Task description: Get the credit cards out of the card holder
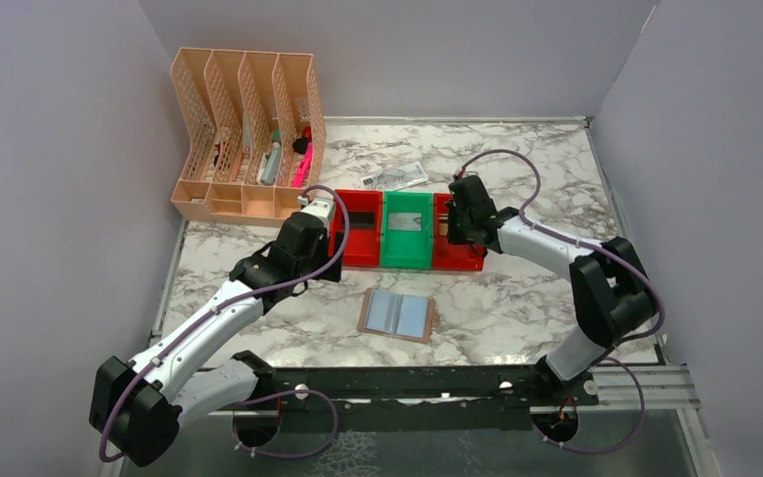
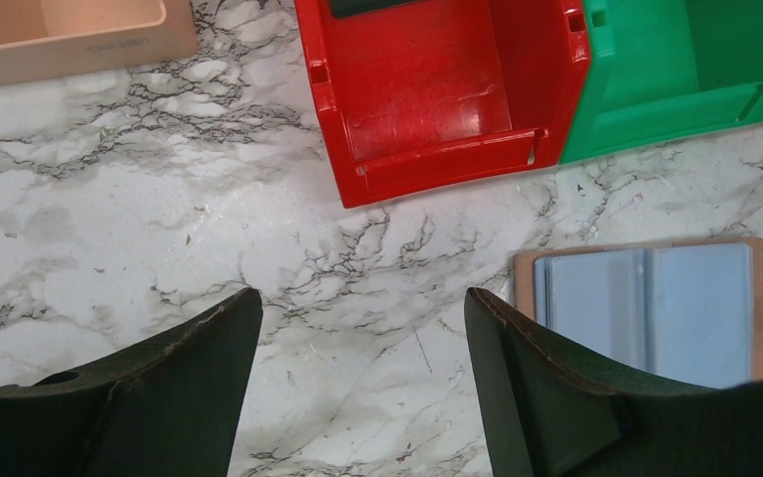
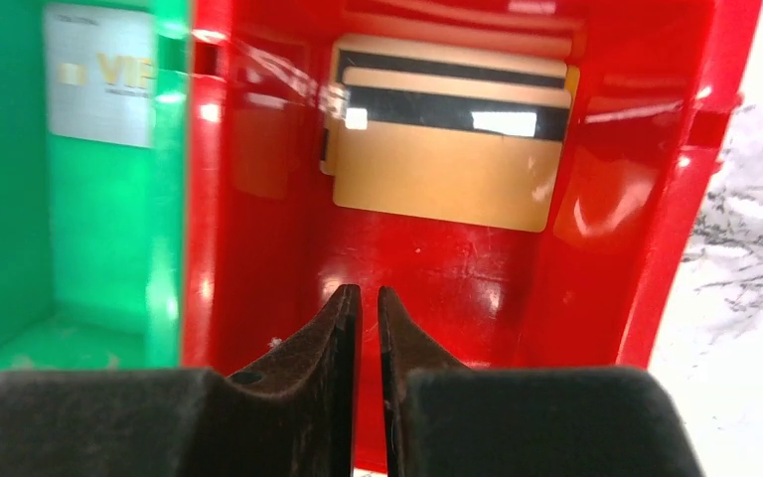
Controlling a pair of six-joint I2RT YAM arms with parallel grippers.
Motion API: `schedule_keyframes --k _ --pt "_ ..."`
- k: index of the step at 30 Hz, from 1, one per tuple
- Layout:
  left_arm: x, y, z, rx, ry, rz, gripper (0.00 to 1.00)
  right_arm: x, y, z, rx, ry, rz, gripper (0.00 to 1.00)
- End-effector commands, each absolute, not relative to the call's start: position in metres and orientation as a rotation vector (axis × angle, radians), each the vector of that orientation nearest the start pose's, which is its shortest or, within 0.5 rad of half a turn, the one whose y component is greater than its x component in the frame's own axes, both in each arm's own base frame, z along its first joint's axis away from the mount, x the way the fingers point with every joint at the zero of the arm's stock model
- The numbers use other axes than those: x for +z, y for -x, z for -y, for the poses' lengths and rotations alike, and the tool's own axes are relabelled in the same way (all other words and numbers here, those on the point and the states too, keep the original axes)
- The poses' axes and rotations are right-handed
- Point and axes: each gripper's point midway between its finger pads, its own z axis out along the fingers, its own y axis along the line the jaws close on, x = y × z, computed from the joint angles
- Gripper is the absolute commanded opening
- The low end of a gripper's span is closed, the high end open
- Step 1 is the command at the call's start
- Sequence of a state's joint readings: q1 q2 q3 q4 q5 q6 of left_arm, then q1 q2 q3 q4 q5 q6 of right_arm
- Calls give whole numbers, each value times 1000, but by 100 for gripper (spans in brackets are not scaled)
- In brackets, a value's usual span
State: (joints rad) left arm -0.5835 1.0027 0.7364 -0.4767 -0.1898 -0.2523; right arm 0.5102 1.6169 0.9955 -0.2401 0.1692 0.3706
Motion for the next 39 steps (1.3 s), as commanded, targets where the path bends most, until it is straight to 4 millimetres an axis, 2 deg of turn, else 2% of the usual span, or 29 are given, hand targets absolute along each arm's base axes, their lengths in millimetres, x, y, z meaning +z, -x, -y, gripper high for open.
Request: schedule_keyframes --k 1,10,19,31,36,39 --pt "133 -252 142 -237 -294 -2280 78 47 -357 -169 101 -49 -2481 16" --pt "134 -252 142 -237 -293 -2278 78 31 -365 -164 26 -93 -2485 17" --pt "133 -252 142 -236 -296 -2284 78 27 -387 -165 -1 -99 -2418 17" --pt "132 -252 141 -232 -294 -2285 78 18 -397 -161 -53 -134 -2394 18" --pt "131 -252 141 -231 -295 -2289 78 21 -395 -162 -40 -105 -2396 18" --pt "131 -252 142 -233 -298 -2291 78 36 -391 -170 36 -69 -2390 19"
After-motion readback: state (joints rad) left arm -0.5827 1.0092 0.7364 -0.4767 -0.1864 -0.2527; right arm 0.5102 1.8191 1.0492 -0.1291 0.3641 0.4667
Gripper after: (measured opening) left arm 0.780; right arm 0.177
